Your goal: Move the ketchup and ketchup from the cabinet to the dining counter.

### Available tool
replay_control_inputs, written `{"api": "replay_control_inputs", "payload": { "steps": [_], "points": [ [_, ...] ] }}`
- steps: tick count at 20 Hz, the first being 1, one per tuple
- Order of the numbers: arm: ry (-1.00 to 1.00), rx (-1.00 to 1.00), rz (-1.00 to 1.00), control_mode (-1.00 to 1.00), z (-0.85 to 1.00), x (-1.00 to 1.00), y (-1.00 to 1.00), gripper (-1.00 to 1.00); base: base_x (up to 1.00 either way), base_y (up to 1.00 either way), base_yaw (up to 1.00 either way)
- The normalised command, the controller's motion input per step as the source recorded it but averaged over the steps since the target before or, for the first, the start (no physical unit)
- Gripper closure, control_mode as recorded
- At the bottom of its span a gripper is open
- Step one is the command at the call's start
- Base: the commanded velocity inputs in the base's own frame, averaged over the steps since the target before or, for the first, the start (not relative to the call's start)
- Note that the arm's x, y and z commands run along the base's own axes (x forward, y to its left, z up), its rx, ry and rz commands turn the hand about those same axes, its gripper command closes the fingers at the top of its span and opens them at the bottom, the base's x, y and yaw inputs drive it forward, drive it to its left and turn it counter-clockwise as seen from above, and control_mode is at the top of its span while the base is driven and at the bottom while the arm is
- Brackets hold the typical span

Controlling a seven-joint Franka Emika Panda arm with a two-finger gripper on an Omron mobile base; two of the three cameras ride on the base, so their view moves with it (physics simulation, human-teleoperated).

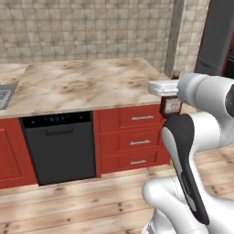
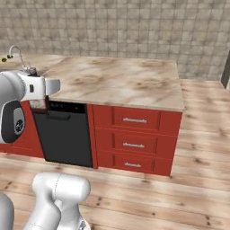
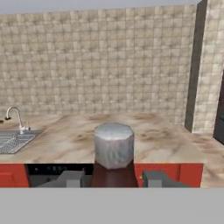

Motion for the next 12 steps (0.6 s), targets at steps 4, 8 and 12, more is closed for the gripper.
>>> {"api": "replay_control_inputs", "payload": {
  "steps": [4,8,12],
  "points": [
    [0.00,0.00,0.00,1.00,0.00,0.00,0.00,1.00,0.72,0.00,0.24],
    [0.00,0.00,0.00,1.00,0.00,0.00,0.00,1.00,0.79,0.00,0.16],
    [0.00,0.00,0.00,1.00,0.00,0.00,0.00,1.00,0.80,0.00,0.07]
  ]
}}
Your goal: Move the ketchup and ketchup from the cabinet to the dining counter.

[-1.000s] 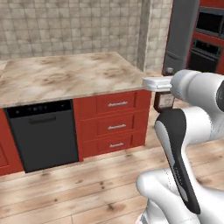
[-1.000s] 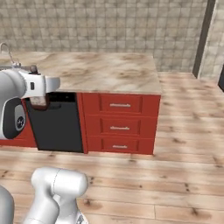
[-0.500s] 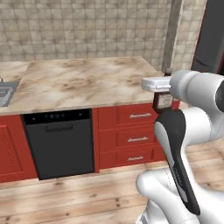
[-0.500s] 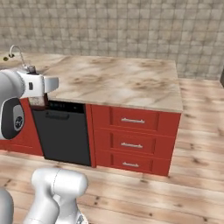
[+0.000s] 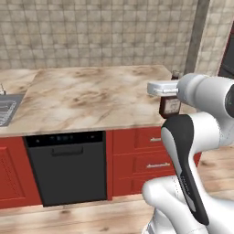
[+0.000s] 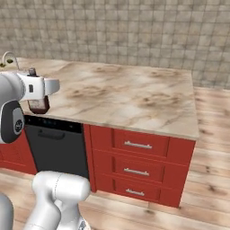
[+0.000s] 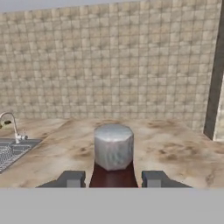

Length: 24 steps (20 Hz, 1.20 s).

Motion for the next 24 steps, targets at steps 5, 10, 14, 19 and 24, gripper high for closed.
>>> {"api": "replay_control_inputs", "payload": {
  "steps": [5,10,14,19,24],
  "points": [
    [0.00,0.00,0.00,1.00,0.00,0.00,0.00,1.00,0.63,0.13,-0.04],
    [0.00,0.00,0.00,1.00,0.00,0.00,0.00,1.00,0.43,0.43,-0.03],
    [0.00,0.00,0.00,1.00,0.00,0.00,0.00,1.00,0.40,0.72,-0.05],
    [0.00,0.00,0.00,1.00,0.00,0.00,0.00,1.00,0.34,0.81,0.00],
    [0.00,0.00,0.00,1.00,0.00,0.00,0.00,1.00,0.28,0.77,0.13]
  ]
}}
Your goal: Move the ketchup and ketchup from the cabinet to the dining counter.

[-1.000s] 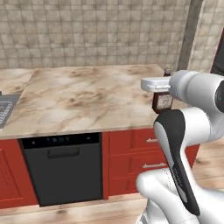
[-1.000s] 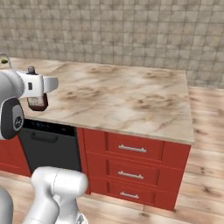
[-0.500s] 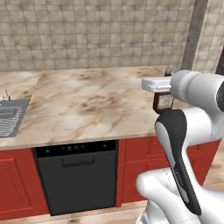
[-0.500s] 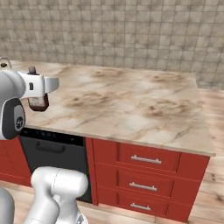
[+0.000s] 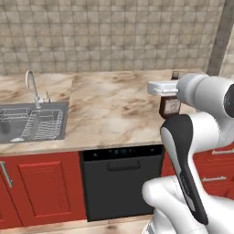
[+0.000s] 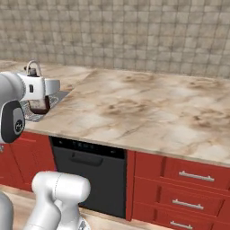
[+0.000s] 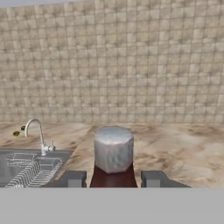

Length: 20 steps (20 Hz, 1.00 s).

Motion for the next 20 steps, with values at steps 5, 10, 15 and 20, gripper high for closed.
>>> {"api": "replay_control_inputs", "payload": {
  "steps": [5,10,15,20],
  "points": [
    [0.00,0.00,0.00,1.00,0.00,0.00,0.00,1.00,0.18,0.46,0.52],
    [0.00,0.00,0.00,1.00,0.00,0.00,0.00,1.00,0.22,0.41,0.53],
    [0.00,0.00,0.00,1.00,0.00,0.00,0.00,1.00,0.41,0.47,0.35],
    [0.00,0.00,0.00,1.00,0.00,0.00,0.00,1.00,0.70,0.62,0.02]
  ]
}}
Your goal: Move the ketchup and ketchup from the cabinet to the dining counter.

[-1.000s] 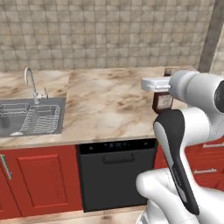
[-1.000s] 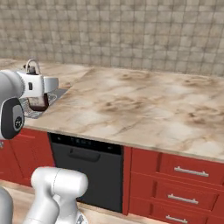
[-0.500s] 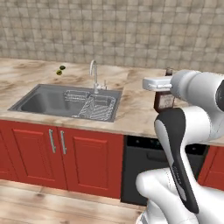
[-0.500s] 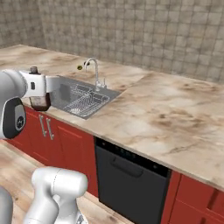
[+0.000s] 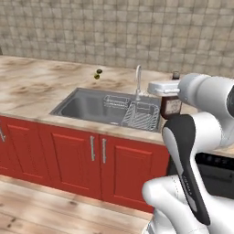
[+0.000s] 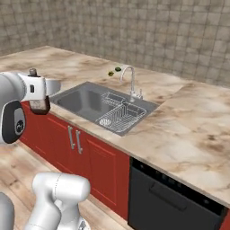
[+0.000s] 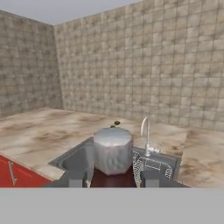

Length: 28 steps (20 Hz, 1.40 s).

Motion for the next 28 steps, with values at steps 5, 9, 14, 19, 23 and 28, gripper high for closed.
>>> {"api": "replay_control_inputs", "payload": {
  "steps": [5,9,14,19,23,28],
  "points": [
    [0.00,0.00,0.00,1.00,0.00,0.00,0.00,1.00,0.73,0.64,0.00],
    [0.00,0.00,0.00,1.00,0.00,0.00,0.00,1.00,0.73,0.64,0.00],
    [0.00,0.00,0.00,1.00,0.00,0.00,0.00,1.00,0.73,0.64,0.00],
    [0.00,0.00,0.00,1.00,0.00,0.00,0.00,1.00,0.74,0.62,0.00],
    [0.00,0.00,0.00,1.00,0.00,0.00,0.00,1.00,0.73,0.60,0.00],
    [0.00,0.00,0.00,1.00,0.00,0.00,0.00,1.00,0.68,0.61,-0.02]
  ]
}}
